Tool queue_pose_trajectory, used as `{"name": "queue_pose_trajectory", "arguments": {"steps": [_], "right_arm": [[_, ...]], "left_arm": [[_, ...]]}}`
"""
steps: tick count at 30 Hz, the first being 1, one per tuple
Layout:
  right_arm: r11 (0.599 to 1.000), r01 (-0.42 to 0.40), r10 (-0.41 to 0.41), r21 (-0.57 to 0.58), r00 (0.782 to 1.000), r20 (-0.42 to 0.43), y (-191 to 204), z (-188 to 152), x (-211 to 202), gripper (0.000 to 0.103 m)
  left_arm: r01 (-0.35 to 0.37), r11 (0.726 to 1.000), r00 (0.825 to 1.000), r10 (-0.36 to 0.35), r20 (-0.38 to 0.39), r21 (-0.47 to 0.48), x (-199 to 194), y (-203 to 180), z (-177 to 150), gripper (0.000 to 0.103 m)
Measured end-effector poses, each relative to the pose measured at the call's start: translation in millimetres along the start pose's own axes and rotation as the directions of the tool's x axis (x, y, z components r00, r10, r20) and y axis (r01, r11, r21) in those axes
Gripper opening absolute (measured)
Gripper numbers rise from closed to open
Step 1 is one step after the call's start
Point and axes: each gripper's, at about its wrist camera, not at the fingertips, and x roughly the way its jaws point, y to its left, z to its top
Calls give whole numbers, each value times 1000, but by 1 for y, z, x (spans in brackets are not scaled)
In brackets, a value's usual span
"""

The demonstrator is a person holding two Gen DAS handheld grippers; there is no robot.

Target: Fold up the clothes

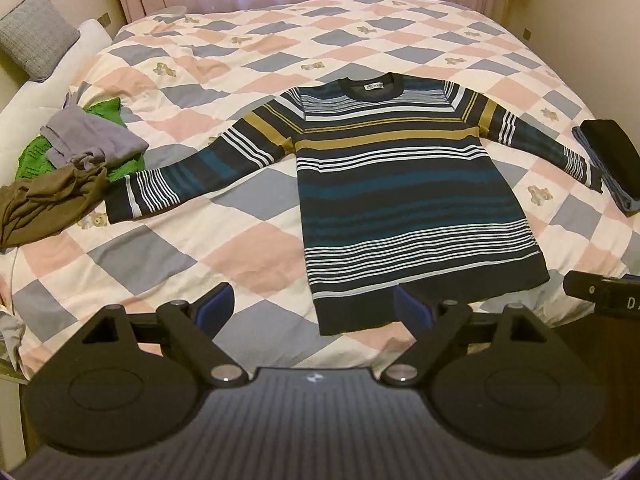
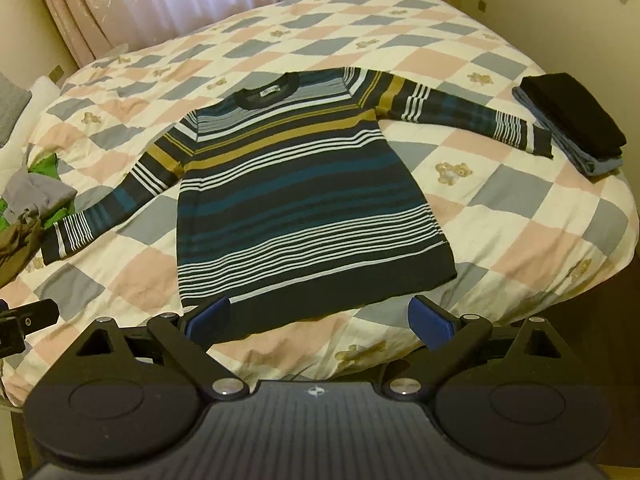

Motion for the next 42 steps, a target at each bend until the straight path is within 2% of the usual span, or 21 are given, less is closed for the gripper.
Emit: {"name": "queue_pose_trajectory", "arguments": {"steps": [14,22,28,33,38,42], "right_arm": [[1000,3,-2,17,999,-38,-25,12,16,98],[1000,-26,26,-8,999,-35,-50,52,34,98],[997,-51,48,-63,998,-44,-77,99,54,99],[988,-77,68,-133,995,-68,-103,133,80,99],[979,-76,50,-189,989,-141,-126,153,116,99],[969,-107,65,-221,980,-189,-126,159,138,99]], "left_arm": [[3,1000,1000,-2,-29,26,17,-28,16,86],[-27,1000,1000,27,-16,-5,30,-58,47,88],[-56,995,998,53,-31,-80,49,-87,71,88],[-78,981,996,71,-48,-176,73,-110,80,89],[-102,955,992,76,-100,-279,95,-115,73,89],[-147,917,987,110,-117,-370,104,-93,68,89]]}}
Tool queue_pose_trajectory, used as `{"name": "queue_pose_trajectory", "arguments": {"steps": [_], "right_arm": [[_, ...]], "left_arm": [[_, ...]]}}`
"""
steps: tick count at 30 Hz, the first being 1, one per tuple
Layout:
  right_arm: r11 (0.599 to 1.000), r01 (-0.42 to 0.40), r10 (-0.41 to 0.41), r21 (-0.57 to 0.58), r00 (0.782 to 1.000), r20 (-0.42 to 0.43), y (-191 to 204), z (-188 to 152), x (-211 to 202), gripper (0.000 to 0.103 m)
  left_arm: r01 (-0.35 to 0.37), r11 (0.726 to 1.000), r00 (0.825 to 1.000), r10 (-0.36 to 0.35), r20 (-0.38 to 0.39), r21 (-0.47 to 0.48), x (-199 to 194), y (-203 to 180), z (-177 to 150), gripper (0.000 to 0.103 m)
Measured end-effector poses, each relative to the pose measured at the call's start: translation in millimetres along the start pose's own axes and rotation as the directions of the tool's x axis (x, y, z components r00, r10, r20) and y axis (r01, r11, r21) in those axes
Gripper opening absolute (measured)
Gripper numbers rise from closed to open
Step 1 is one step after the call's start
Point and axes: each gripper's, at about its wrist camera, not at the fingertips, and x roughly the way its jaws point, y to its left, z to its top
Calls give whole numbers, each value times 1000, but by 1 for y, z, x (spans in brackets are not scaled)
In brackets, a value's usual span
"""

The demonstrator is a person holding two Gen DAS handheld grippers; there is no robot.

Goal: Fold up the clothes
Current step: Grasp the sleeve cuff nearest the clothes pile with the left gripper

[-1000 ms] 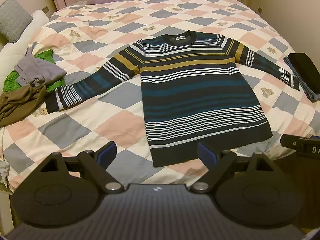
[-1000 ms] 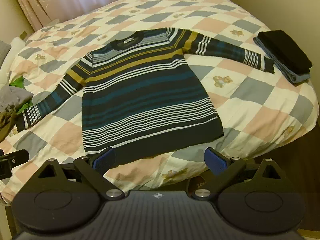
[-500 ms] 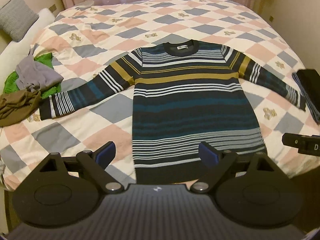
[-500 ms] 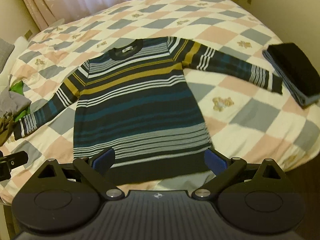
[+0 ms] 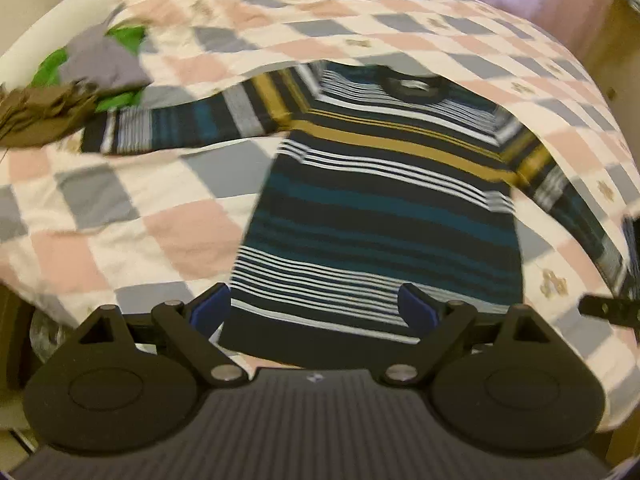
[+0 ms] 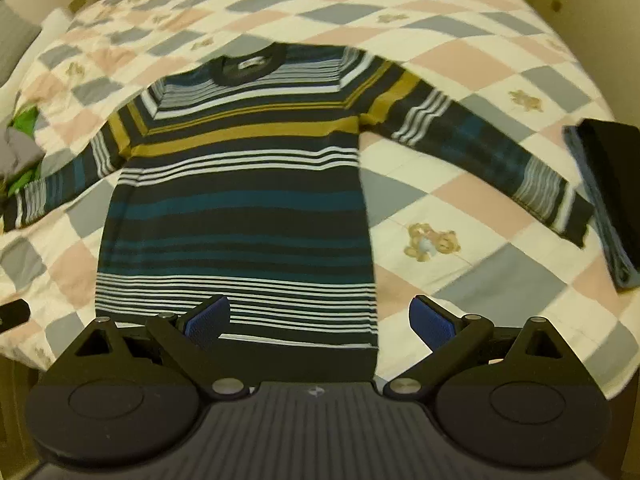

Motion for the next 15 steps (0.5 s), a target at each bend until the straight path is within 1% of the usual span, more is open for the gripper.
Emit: {"name": "queue_pose_trajectory", "arguments": {"steps": [4,7,10,12,15], "right_arm": [[1000,-23,22,-14,999,-35,9,10,25,99],[999,-30,30,-9,997,-65,18,16,42,99],[999,-38,36,-12,996,-76,29,20,59,98],[1000,-27,27,-2,997,-78,35,24,69,93],[1000,5,-2,30,996,-91,45,32,86,91]], "left_arm": [[-45,992,999,44,-9,-118,19,40,10,89],[-49,977,999,48,-12,-208,39,75,22,89],[-50,957,999,49,-10,-286,61,109,35,89],[-47,941,999,46,-9,-336,82,137,49,88],[-35,910,999,35,-8,-413,116,182,73,87]]}}
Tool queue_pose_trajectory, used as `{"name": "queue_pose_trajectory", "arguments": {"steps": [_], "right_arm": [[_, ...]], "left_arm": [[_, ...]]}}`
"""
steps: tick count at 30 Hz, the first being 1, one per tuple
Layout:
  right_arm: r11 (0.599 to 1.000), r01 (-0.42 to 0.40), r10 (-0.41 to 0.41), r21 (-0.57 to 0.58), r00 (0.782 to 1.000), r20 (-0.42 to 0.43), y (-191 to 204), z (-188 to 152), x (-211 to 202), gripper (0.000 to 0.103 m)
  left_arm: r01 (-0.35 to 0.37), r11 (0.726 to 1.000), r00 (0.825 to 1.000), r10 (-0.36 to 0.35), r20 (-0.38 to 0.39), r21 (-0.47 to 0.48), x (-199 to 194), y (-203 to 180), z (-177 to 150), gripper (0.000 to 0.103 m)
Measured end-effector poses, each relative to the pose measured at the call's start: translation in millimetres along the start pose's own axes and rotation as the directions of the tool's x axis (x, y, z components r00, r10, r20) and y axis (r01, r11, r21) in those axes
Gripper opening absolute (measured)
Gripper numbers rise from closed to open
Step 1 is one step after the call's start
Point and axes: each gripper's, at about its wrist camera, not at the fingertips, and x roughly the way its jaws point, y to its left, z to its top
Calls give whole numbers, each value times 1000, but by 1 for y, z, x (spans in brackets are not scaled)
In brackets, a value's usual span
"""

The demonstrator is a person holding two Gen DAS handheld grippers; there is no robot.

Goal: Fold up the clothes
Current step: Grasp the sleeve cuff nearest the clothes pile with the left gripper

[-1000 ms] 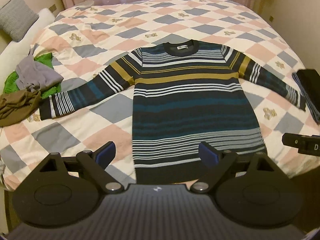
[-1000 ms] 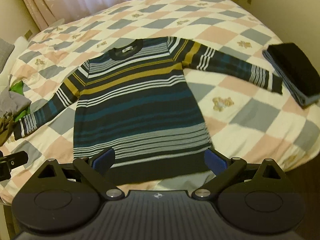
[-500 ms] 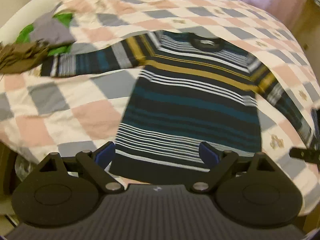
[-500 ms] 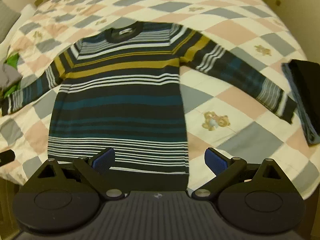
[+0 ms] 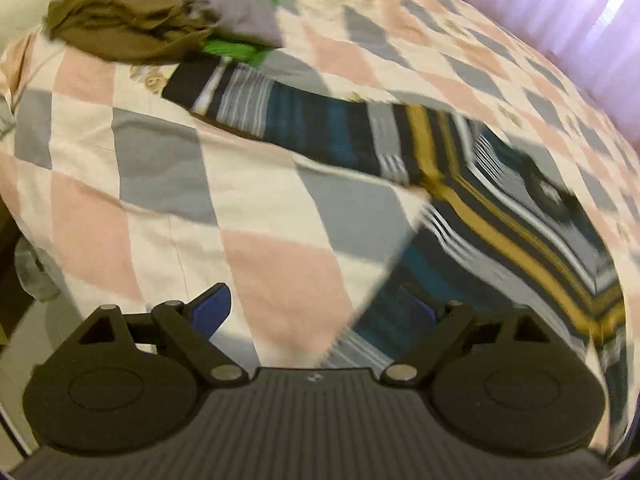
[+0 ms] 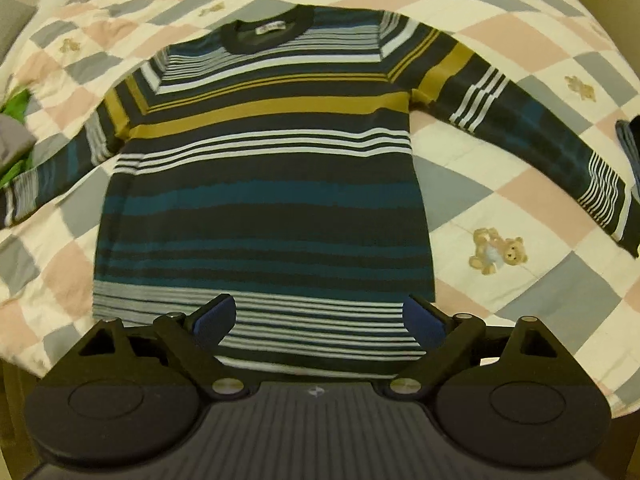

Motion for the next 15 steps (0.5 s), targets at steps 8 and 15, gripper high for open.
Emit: {"name": "queue_pose_trajectory", "arguments": {"steps": [8,15], "right_arm": [[997,71,-69,16,993,-97,70,33,72,92],[998,44,-53,-51,980,-193,135,46,128,93]], "left_arm": [[39,963,999,-31,35,-268,97,89,106,86],[63,886,995,-18,102,-459,160,146,144,86]]}}
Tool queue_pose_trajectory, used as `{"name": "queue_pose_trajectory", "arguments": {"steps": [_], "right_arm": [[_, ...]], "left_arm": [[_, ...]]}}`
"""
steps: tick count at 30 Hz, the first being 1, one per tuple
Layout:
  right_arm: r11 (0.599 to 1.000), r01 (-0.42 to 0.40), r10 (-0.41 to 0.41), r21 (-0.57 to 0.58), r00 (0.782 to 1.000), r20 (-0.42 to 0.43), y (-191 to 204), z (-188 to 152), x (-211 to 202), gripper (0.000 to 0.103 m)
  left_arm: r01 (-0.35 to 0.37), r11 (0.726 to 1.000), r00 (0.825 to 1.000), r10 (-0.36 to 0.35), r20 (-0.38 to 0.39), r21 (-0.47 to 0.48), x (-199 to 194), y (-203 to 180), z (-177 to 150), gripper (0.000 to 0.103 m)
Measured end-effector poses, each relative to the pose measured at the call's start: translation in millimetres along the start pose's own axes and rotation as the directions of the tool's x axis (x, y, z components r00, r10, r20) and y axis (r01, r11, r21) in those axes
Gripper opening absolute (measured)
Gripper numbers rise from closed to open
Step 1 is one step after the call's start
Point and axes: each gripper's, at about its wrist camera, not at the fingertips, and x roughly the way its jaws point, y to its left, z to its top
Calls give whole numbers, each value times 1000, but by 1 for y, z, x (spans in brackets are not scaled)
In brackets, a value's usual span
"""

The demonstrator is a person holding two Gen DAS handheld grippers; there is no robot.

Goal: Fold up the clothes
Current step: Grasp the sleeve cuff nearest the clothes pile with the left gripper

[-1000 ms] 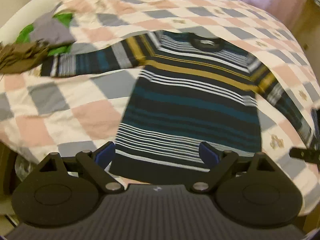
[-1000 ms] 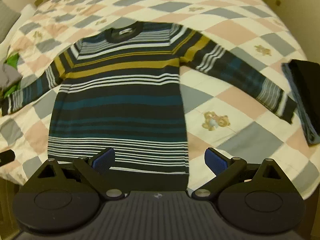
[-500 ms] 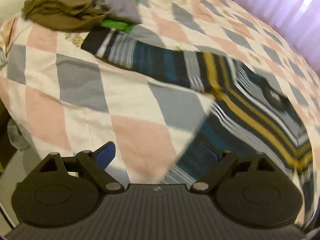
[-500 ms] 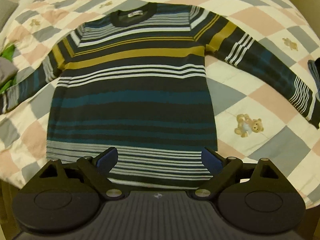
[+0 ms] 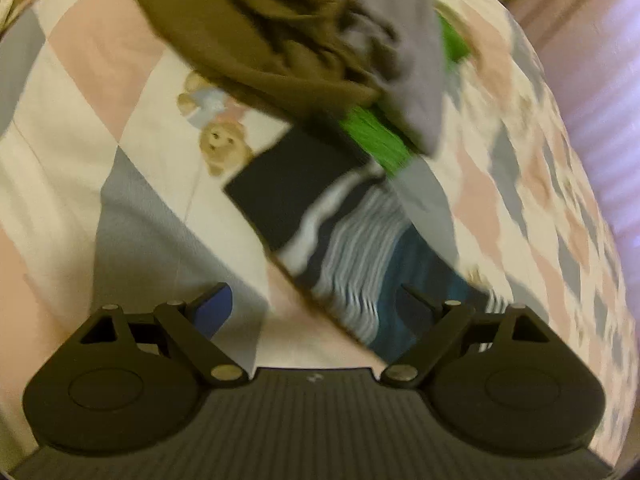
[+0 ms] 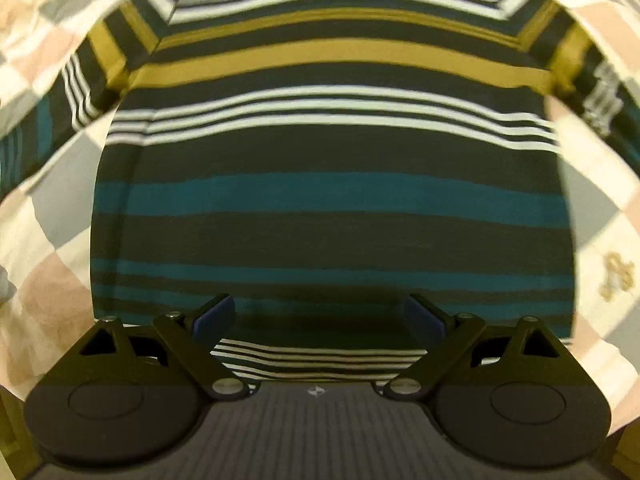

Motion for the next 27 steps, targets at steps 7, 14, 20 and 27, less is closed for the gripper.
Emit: {"name": "queue_pose_trajectory", "arguments": {"steps": [7,14,20,27], "right_arm": [[999,0,0,-39,1000,4,19,29,16,93],[997,-66,69,-45,994,80,8,59,28,93],[991,-104,108,-81,993,47,-3,61,46,93],[988,-119,123,-93,992,36,-10,58,52,95]], "left_arm": [[87,972,995,-73,70,-219,30,38,5,84],[120,976,986,-95,137,-184,24,29,-2,66],[240,940,965,-204,167,-242,7,30,-8,50],[148,972,980,-120,158,-184,15,25,-5,51]]}}
